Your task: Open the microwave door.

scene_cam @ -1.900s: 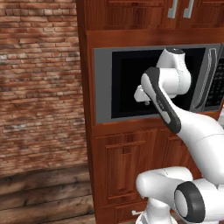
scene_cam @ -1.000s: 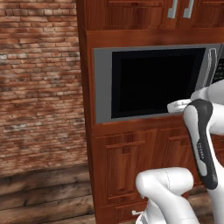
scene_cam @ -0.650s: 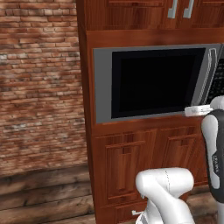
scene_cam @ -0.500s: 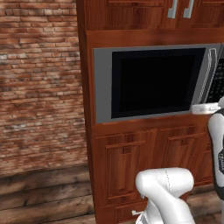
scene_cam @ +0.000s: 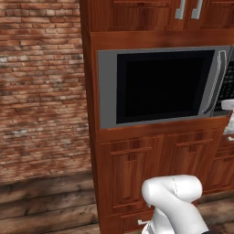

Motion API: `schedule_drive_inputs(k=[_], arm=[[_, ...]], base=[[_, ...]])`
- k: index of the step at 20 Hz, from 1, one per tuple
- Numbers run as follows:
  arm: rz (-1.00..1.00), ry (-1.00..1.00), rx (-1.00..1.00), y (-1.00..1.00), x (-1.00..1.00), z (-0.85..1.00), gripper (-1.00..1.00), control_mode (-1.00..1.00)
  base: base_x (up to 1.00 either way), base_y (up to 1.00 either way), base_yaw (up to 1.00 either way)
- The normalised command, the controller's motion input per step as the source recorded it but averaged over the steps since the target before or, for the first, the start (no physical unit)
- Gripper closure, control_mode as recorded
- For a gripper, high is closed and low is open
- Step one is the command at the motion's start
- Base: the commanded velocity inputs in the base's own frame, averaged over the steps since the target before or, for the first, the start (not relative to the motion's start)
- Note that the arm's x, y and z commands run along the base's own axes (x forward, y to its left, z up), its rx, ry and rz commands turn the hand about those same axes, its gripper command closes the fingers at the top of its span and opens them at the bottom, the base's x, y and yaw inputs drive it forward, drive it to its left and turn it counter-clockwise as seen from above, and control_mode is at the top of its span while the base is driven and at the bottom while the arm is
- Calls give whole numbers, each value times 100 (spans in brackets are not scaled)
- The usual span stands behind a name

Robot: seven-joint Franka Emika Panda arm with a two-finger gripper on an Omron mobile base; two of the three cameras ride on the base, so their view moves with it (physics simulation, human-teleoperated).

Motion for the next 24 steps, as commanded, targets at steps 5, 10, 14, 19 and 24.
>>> schedule_drive_inputs(k=[5,10,14,19,24], arm=[[0,-29,0,-8,20,0,-100,-100],[0,-35,0,0,24,0,-100,-100],[0,-23,0,-10,30,0,-100,-100],[0,-11,1,-21,32,0,-100,-100],[4,-2,7,-32,31,0,-100,-100]], base=[[0,0,0],[0,0,0],[0,0,0],[0,0,0],[0,0,0]])
